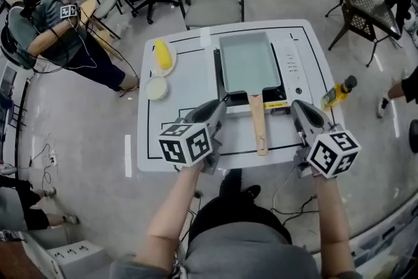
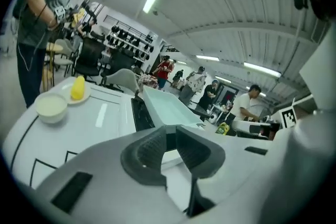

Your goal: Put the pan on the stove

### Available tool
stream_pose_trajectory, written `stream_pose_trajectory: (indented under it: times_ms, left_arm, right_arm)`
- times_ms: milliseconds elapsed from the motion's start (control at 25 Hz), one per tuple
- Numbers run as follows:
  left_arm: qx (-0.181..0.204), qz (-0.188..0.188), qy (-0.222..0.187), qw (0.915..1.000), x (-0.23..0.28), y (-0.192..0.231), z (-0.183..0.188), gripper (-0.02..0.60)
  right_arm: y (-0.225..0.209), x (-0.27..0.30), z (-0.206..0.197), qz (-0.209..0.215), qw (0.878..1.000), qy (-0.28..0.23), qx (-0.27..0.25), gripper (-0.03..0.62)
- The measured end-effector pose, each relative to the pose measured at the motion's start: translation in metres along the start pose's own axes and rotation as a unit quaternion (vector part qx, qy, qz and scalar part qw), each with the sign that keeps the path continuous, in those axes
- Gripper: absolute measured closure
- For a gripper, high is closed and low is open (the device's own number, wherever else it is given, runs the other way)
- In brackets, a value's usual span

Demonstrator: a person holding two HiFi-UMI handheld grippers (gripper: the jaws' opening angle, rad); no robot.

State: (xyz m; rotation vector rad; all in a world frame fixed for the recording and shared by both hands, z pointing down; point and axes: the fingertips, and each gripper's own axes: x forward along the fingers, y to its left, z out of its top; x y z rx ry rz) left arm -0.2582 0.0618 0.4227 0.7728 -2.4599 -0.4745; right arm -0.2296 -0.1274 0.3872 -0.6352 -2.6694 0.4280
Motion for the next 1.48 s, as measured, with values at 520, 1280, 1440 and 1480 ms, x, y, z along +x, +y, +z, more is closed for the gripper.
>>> stream_pose_trajectory:
  times_ms: [520,1280,1440,1480]
  left_arm:
    - [0.108,0.057,-0.026,0.9922,-0.011,-0.005,0.004,0.575]
    - [0.120,0.062,-0.035,0.9902,-0.010,-0.008,0.008,0.575]
    - [0.119,0.068,-0.037,0.9899,-0.009,-0.006,0.008,0.575]
    - [0.119,0.069,-0.037,0.9898,-0.009,-0.006,0.008,0.575]
  right_arm:
    - [0.000,-0.008,-0.006,-0.025,0.999,0.001,-0.039,0.591]
    - [-0.004,-0.010,-0.003,-0.049,0.997,-0.021,-0.052,0.591]
    - [-0.004,-0.009,0.000,-0.046,0.997,-0.024,-0.057,0.591]
    - [-0.005,-0.008,0.001,-0.045,0.997,-0.025,-0.058,0.591]
